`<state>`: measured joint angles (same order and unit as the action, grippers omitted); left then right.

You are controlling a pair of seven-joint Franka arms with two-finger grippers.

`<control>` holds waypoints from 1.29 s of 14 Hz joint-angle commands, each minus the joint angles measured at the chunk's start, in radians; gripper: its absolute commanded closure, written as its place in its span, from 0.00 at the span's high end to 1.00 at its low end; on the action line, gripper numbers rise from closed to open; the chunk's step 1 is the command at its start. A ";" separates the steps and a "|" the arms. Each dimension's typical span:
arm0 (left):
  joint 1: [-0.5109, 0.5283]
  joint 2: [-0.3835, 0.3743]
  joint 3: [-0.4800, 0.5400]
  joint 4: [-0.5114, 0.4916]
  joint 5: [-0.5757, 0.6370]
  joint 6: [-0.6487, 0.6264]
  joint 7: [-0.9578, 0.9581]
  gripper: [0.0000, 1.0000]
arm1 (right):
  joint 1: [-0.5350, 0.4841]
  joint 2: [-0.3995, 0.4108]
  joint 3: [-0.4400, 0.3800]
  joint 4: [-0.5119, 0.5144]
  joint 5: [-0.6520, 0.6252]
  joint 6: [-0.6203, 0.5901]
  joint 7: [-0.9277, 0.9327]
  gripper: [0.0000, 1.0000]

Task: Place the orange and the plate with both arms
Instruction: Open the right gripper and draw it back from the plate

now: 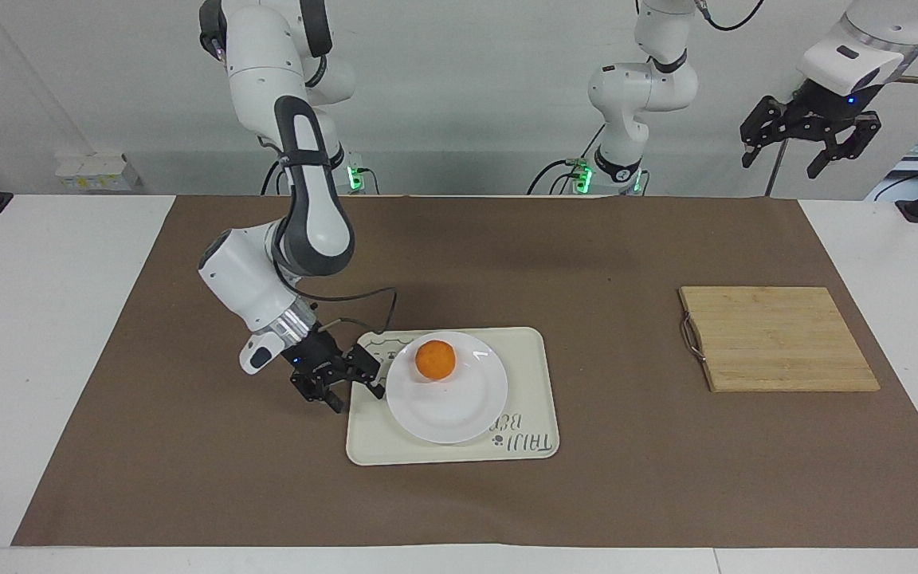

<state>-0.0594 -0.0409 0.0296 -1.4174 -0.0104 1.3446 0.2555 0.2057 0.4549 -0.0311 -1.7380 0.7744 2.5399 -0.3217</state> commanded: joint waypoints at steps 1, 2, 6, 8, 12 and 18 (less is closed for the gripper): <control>0.009 -0.011 -0.005 -0.003 0.009 -0.013 0.008 1.00 | -0.006 -0.063 -0.006 -0.011 -0.258 -0.025 0.220 1.00; 0.009 -0.013 -0.005 -0.003 0.009 -0.013 0.008 1.00 | -0.014 -0.085 -0.007 -0.009 -0.358 -0.080 0.284 1.00; 0.009 -0.011 -0.005 -0.003 0.009 -0.013 0.008 1.00 | -0.035 -0.189 -0.009 0.017 -0.627 -0.304 0.441 1.00; 0.009 -0.011 -0.005 -0.003 0.009 -0.013 0.008 1.00 | -0.048 -0.246 -0.016 0.015 -0.664 -0.399 0.446 1.00; 0.009 -0.013 -0.005 -0.003 0.009 -0.013 0.008 1.00 | -0.049 -0.384 -0.064 0.017 -0.731 -0.617 0.444 1.00; 0.009 -0.011 -0.005 -0.003 0.009 -0.013 0.008 1.00 | -0.049 -0.461 -0.138 0.161 -0.727 -0.998 0.446 1.00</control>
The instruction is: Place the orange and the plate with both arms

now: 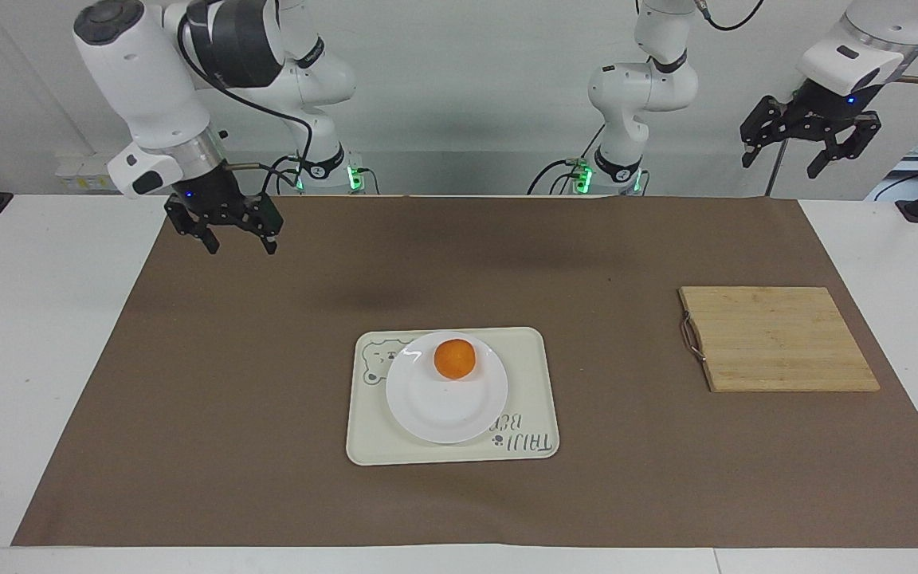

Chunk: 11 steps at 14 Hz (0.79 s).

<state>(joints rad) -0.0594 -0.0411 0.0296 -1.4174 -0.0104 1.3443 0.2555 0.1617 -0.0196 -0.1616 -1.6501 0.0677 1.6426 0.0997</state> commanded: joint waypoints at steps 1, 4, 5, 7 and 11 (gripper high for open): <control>0.009 -0.013 -0.005 -0.003 0.009 -0.013 0.008 1.00 | -0.005 0.004 -0.013 0.078 -0.020 -0.134 0.025 1.00; 0.009 -0.011 -0.005 -0.003 0.009 -0.013 0.008 1.00 | -0.014 -0.060 -0.012 0.017 -0.025 -0.139 0.020 1.00; 0.009 -0.011 -0.005 -0.003 0.009 -0.013 0.008 1.00 | -0.030 -0.069 -0.012 0.004 -0.025 -0.136 0.018 1.00; 0.009 -0.011 -0.005 -0.003 0.009 -0.013 0.008 1.00 | -0.027 -0.072 -0.010 -0.007 -0.042 -0.133 0.018 1.00; 0.009 -0.013 -0.005 -0.003 0.009 -0.013 0.008 1.00 | -0.021 -0.074 0.002 0.050 -0.066 -0.158 0.014 1.00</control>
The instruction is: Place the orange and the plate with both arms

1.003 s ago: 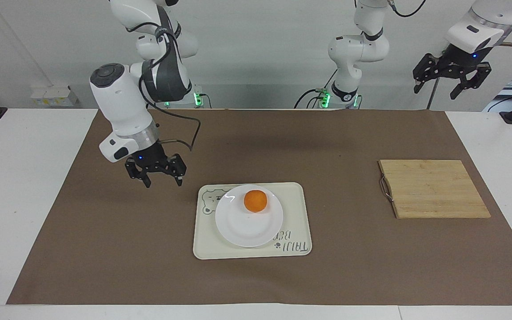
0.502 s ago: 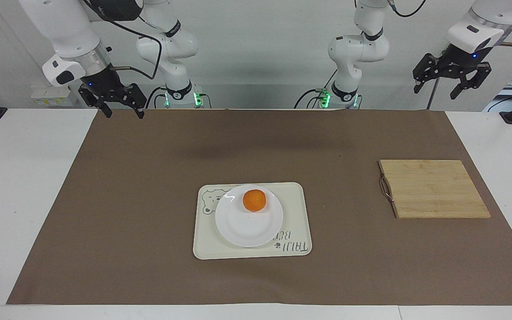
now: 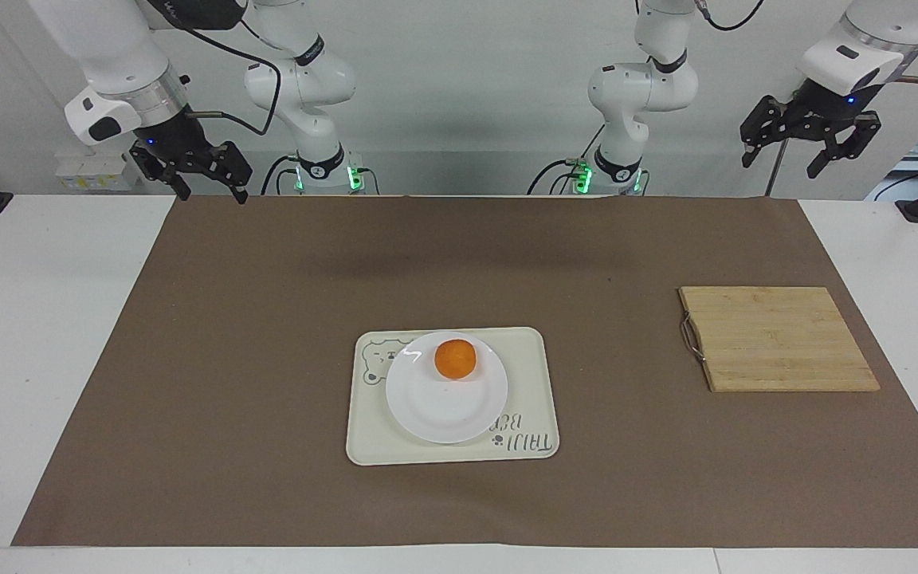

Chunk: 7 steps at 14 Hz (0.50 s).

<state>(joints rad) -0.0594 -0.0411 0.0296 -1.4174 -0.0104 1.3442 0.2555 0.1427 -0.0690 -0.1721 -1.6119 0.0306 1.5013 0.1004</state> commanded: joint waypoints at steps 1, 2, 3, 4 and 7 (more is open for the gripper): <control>0.009 -0.011 -0.005 -0.003 0.009 -0.013 0.008 1.00 | -0.003 -0.028 0.011 0.012 -0.024 -0.016 0.012 1.00; 0.009 -0.011 -0.005 -0.003 0.009 -0.013 0.008 1.00 | -0.011 -0.040 0.011 0.006 -0.015 -0.018 0.013 1.00; 0.009 -0.011 -0.005 -0.003 0.009 -0.013 0.008 1.00 | -0.012 -0.041 0.006 0.006 -0.012 -0.030 0.010 1.00; 0.009 -0.011 -0.005 -0.003 0.009 -0.013 0.008 1.00 | -0.014 -0.041 0.005 0.009 -0.014 -0.053 0.009 1.00; 0.009 -0.011 -0.005 -0.003 0.009 -0.013 0.008 1.00 | -0.014 -0.040 0.000 0.010 -0.024 -0.059 0.004 1.00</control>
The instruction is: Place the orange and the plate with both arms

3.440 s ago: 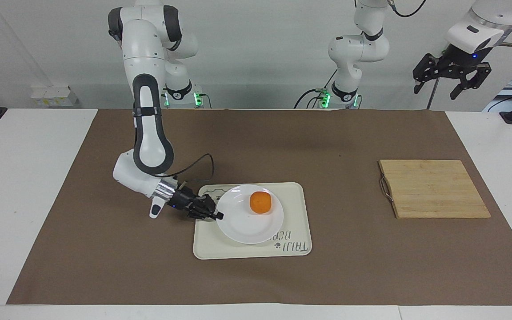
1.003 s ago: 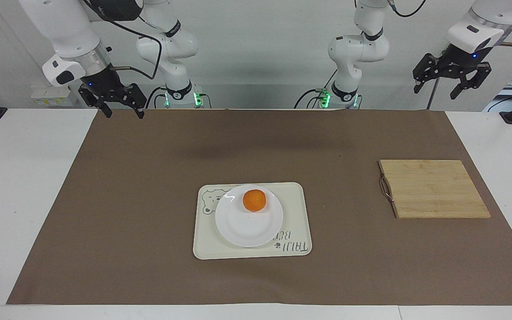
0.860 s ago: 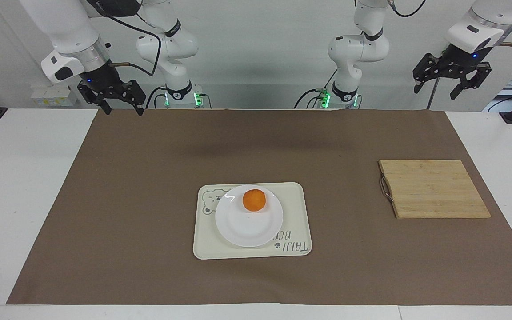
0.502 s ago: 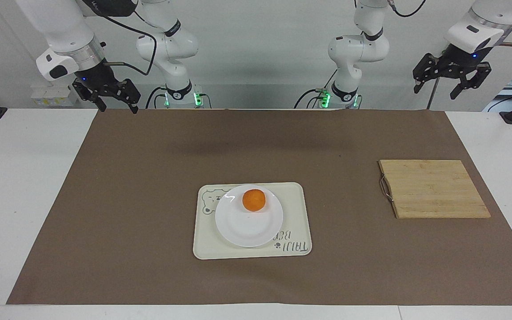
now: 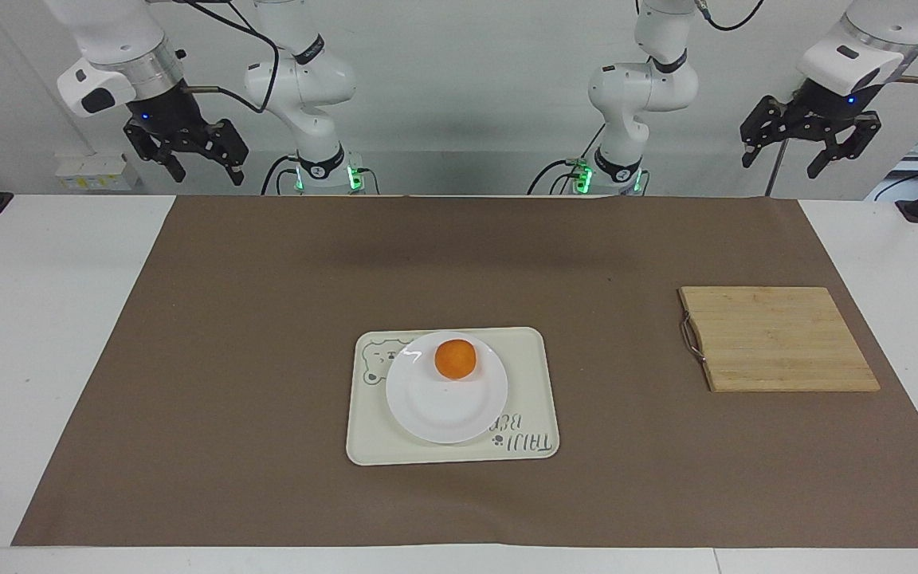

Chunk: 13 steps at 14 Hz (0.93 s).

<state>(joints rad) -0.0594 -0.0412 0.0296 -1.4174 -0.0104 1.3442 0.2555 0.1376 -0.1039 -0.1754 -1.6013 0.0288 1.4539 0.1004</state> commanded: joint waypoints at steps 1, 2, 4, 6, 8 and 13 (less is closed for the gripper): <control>0.009 -0.011 -0.005 -0.003 0.009 -0.013 0.008 1.00 | -0.013 -0.007 0.011 0.000 -0.026 -0.015 0.004 1.00; 0.009 -0.011 -0.005 -0.003 0.009 -0.013 0.008 1.00 | -0.051 -0.007 0.026 -0.002 -0.020 -0.015 0.004 1.00; 0.009 -0.011 -0.005 -0.003 0.009 -0.013 0.008 1.00 | -0.113 -0.007 0.091 -0.002 -0.015 -0.006 0.005 1.00; 0.009 -0.013 -0.005 -0.003 0.009 -0.013 0.008 1.00 | -0.107 -0.005 0.090 0.000 -0.015 0.000 0.007 1.00; 0.009 -0.011 -0.005 -0.003 0.009 -0.013 0.008 1.00 | -0.105 -0.002 0.091 0.003 -0.021 -0.001 0.005 1.00; 0.009 -0.011 -0.005 -0.003 0.009 -0.013 0.008 1.00 | -0.104 -0.011 0.100 0.000 -0.026 0.000 0.007 1.00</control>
<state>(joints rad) -0.0594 -0.0412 0.0296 -1.4174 -0.0104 1.3441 0.2555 0.0493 -0.1042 -0.0932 -1.5995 0.0262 1.4532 0.1004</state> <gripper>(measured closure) 0.000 0.000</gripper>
